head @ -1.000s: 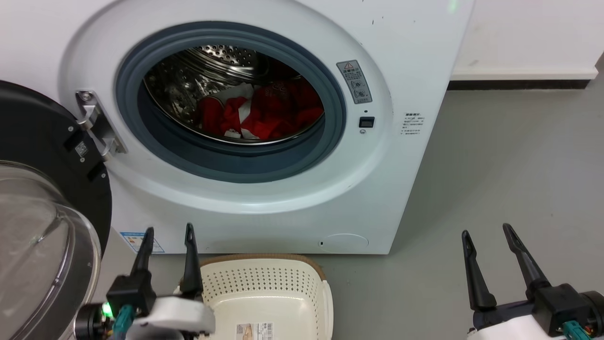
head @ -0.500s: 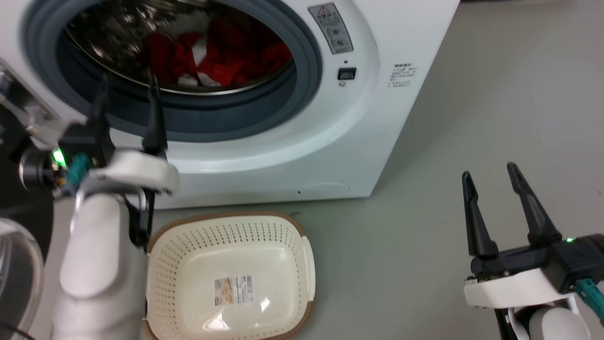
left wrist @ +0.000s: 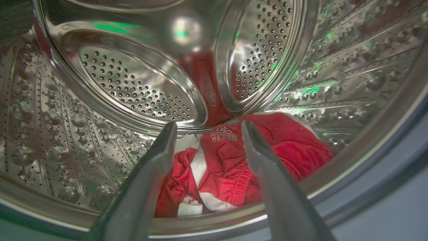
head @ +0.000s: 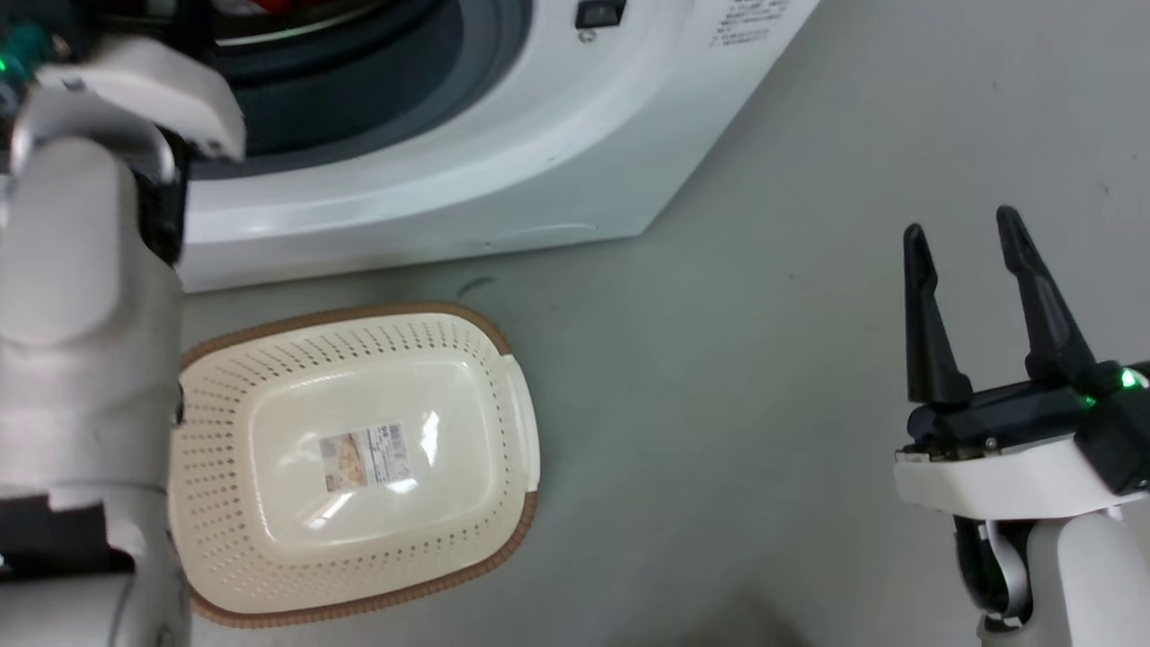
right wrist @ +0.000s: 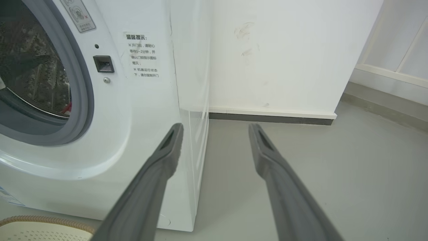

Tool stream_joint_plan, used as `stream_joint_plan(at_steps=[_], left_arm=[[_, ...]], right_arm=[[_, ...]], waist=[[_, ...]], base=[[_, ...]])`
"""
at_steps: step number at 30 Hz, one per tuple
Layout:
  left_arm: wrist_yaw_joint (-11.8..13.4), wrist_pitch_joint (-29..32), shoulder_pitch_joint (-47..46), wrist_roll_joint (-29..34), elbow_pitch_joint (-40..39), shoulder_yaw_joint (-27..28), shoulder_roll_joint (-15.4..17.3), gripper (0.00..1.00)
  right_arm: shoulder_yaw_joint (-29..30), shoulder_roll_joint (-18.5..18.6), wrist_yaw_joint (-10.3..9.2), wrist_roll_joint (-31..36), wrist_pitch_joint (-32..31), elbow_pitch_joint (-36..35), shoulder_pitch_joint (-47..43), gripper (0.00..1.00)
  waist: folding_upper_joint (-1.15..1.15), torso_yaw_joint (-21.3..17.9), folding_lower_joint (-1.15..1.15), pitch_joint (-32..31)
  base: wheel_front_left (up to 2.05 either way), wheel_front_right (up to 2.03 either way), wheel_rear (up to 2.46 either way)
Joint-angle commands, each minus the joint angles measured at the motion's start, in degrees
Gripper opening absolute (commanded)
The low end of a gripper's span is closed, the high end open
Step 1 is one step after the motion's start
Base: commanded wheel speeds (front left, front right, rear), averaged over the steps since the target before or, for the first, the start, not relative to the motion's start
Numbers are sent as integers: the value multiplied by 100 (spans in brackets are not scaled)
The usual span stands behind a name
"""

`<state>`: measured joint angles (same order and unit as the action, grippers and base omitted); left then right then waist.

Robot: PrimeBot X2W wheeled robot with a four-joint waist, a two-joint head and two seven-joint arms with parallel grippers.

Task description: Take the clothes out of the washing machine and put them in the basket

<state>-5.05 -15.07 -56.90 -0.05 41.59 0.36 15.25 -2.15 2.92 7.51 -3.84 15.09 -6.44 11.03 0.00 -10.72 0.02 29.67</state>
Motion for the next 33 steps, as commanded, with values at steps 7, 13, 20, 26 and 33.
stream_joint_plan(at_steps=[7, 13, 20, 26, 33], left_arm=[[-99, 274, -1540, 182, 1051, -259, 404, 100], [-190, 1008, -2568, 282, 1742, -531, 633, 100], [-232, 2123, -3647, 340, 2342, -1122, 783, 100], [-232, 3203, -4259, -195, 2783, -1401, 693, 100], [-234, 4274, -4772, -662, 2934, -1847, 755, 100]], right_arm=[[111, -10, -4, -247, 12, -152, 457, 100], [97, -9, -5, -385, 12, -232, 610, 100], [34, -9, -5, -591, 12, -334, 708, 100], [-18, -11, -4, -674, 12, -432, 715, 100], [-56, -9, -5, -784, 12, -507, 767, 100]], waist=[[0, -430, -2, 1056], [0, -581, -2, 1479], [0, -737, -2, 1813], [0, -824, -2, 1974], [0, -894, -2, 2203]], base=[[0, 0, 0], [0, 0, 0], [0, 0, 0], [0, 0, 0], [0, 0, 0]])
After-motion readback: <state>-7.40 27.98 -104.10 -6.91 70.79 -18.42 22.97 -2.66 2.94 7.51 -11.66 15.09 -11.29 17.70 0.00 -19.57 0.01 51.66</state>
